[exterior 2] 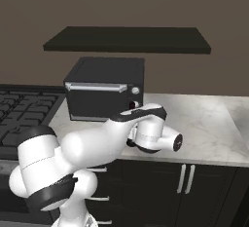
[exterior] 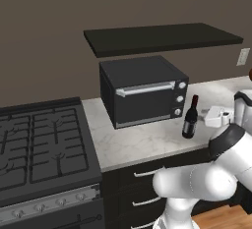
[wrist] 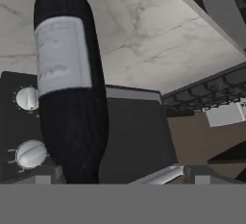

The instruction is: There is a wine glass and glass cup on the dining counter. Place the wine bottle next to the wine glass and the juice bottle next to the glass cup.

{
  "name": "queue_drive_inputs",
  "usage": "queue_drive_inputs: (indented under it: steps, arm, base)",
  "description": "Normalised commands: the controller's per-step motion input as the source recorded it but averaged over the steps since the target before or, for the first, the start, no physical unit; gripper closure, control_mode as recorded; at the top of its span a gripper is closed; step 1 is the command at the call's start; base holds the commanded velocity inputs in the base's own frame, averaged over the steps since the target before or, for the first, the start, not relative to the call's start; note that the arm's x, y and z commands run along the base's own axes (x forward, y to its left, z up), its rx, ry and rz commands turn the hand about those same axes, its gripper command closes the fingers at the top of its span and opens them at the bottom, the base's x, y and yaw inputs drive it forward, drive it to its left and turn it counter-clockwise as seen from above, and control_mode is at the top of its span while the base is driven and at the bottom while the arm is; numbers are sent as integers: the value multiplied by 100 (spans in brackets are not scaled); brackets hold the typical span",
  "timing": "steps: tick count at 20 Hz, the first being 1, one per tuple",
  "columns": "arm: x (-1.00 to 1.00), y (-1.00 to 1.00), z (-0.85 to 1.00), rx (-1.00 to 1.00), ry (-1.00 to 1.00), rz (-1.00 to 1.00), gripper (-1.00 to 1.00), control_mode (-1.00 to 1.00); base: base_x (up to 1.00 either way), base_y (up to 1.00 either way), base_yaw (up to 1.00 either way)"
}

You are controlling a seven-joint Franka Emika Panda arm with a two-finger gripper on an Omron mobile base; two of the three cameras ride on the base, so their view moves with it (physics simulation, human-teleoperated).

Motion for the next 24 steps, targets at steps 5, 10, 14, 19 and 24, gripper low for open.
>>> queue_drive_inputs:
  steps: [5, 10, 14, 19, 24]
  arm:
    - [43, 0, -1, 0, 0, -9, -100, -100]
    - [23, 0, -10, 0, 0, -4, -100, -100]
    - [19, 0, -16, 0, 0, -2, -100, -100]
    - [14, 0, -20, 0, 0, -2, -100, -100]
    - [3, 5, -35, 0, 4, 0, -100, -100]
  base:
    - [0, 0, 0]
    - [0, 0, 0]
    - [0, 0, 0]
    - [0, 0, 0]
    - [0, 0, 0]
